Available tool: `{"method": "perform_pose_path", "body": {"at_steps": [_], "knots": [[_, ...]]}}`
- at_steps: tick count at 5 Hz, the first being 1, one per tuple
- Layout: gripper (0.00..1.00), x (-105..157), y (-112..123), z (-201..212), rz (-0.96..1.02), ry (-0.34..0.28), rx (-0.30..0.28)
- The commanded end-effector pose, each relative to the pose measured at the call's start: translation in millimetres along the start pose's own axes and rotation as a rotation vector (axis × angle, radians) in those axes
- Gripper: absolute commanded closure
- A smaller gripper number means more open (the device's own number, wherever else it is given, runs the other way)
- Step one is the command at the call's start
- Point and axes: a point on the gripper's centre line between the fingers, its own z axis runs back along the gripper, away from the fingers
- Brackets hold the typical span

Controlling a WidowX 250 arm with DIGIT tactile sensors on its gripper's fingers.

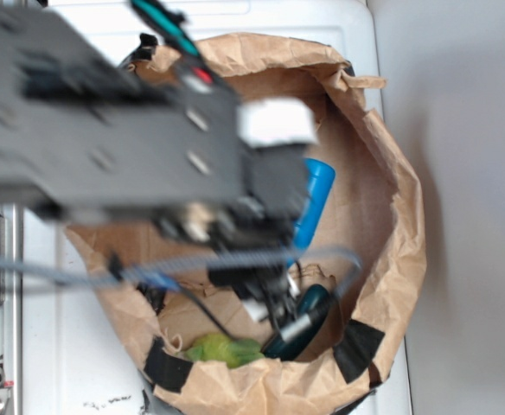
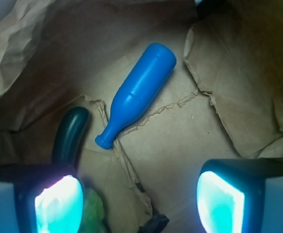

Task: Grab the blue bottle.

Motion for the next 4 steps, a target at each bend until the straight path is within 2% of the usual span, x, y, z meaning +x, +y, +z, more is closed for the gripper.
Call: {"method": "perform_pose_path", "body": {"at_steps": [1,2,3,4], "knots": [[0.0,15,12,-17,0.104,-0.008,0.014],[0.0,20,7,-42,0.139,-0.036,0.092],[0.0,16,1,-68,0.104,-0.038,0.108],[0.0,16,-15,-91,0.023,-0.027,0.077]]}}
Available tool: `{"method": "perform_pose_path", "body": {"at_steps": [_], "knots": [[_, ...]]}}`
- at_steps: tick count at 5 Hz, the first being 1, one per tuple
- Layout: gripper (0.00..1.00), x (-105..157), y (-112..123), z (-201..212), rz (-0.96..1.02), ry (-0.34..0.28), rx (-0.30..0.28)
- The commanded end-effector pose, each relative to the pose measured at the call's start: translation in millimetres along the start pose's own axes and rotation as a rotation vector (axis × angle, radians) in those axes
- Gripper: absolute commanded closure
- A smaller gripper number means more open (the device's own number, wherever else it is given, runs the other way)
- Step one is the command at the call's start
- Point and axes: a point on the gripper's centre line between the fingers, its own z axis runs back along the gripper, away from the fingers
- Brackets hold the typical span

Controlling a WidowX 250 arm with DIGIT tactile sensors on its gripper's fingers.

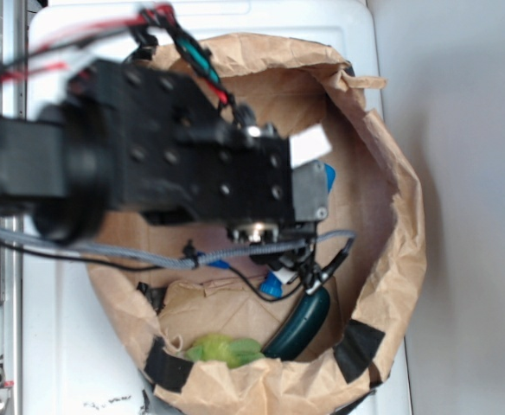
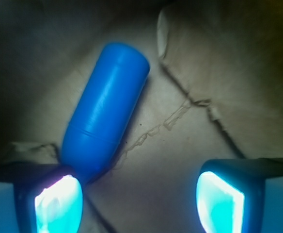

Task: Grab the blue bottle.

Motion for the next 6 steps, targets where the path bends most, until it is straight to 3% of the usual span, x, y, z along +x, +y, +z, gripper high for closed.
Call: {"method": "perform_pose_path", "body": {"at_steps": [1,2,3,5,6], "knots": [[0.0,6,-38,-27,-0.109,-0.022,-0.046],[0.05,13,-50,-37,-0.132,-0.019,-0.031],[1.0,19,-54,-23,-0.132,-0.017,-0.051],[1.0,6,-17,36,-0.152,0.02,-0.176],[1.0,-3,0,78,-0.184,0.002,-0.241]]}}
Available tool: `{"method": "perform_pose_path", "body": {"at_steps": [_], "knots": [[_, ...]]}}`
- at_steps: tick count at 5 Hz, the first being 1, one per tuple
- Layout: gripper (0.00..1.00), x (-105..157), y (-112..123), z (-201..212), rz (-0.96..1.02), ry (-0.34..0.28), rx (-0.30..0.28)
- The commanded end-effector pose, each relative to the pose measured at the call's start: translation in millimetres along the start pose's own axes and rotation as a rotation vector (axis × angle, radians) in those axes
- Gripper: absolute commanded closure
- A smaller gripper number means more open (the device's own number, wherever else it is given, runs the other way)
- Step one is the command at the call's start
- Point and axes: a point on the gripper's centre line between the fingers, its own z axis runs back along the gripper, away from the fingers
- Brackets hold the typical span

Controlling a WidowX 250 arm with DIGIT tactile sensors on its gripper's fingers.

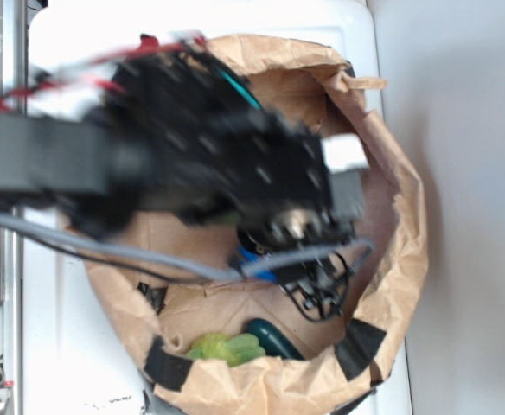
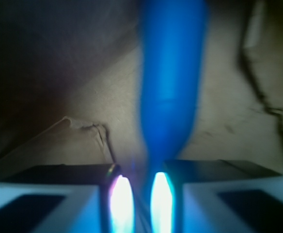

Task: Grab the blue bottle.

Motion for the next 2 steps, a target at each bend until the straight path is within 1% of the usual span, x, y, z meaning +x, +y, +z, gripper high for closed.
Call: {"method": "perform_pose_path", "body": {"at_steps": [1,2], "knots": [[1.0,-11.0,11.0,76.5,-0.049,-0.065,-0.115],[0.0,-7.7,12.7,72.9,-0.027,-0.052,-0.081]]}}
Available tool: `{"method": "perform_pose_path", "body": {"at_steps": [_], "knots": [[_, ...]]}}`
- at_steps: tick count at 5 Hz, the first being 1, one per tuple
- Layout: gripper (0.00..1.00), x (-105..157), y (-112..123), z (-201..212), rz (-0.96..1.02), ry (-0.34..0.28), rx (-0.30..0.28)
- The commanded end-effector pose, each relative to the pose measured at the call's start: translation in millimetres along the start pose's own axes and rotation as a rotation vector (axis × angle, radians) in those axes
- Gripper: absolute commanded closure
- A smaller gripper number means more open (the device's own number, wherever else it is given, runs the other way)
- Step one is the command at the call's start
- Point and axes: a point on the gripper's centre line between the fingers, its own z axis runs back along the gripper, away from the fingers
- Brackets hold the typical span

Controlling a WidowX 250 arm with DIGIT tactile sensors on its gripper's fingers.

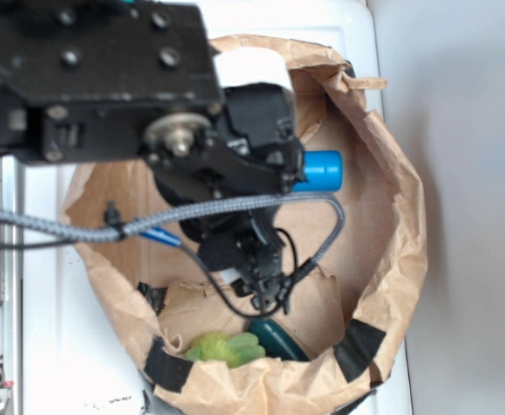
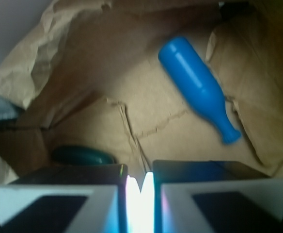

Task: Grab the blue bottle.

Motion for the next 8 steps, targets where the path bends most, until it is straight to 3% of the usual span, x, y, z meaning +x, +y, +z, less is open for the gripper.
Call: {"method": "perform_pose_path", "body": {"at_steps": [1,2,3,4,7,8], "knots": [[0.0,14,7,4,0.055,-0.088,0.051],[0.0,23,1,-10,-0.165,-0.101,0.03],[0.0,31,13,-23,-0.251,-0.148,0.049],[0.0,30,24,-16,-0.211,-0.165,0.107],[0.0,30,24,-16,-0.211,-0.165,0.107],[0.0,50,23,-19,-0.245,-0.097,0.041]]}}
